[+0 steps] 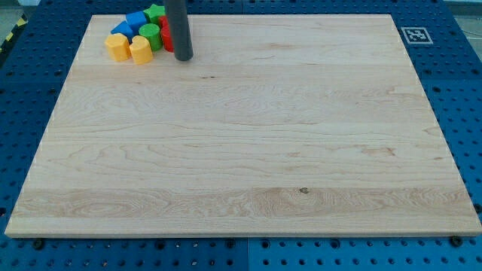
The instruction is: Separate the green star and red star from the group of blocks
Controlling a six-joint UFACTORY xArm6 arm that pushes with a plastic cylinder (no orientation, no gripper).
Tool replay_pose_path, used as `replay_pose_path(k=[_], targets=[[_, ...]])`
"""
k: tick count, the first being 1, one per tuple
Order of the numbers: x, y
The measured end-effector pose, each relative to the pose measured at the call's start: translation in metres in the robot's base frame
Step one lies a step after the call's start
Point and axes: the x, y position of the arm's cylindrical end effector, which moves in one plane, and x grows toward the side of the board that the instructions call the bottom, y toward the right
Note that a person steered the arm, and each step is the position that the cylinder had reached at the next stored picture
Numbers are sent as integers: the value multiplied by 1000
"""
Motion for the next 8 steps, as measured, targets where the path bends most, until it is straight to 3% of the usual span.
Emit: replay_pose_path(k=[1, 2, 3, 4, 5, 6, 8], targets=[[44, -10], [58, -70], [46, -146], [-15, -192], [-90, -196], [-129, -194], [-127, -111]])
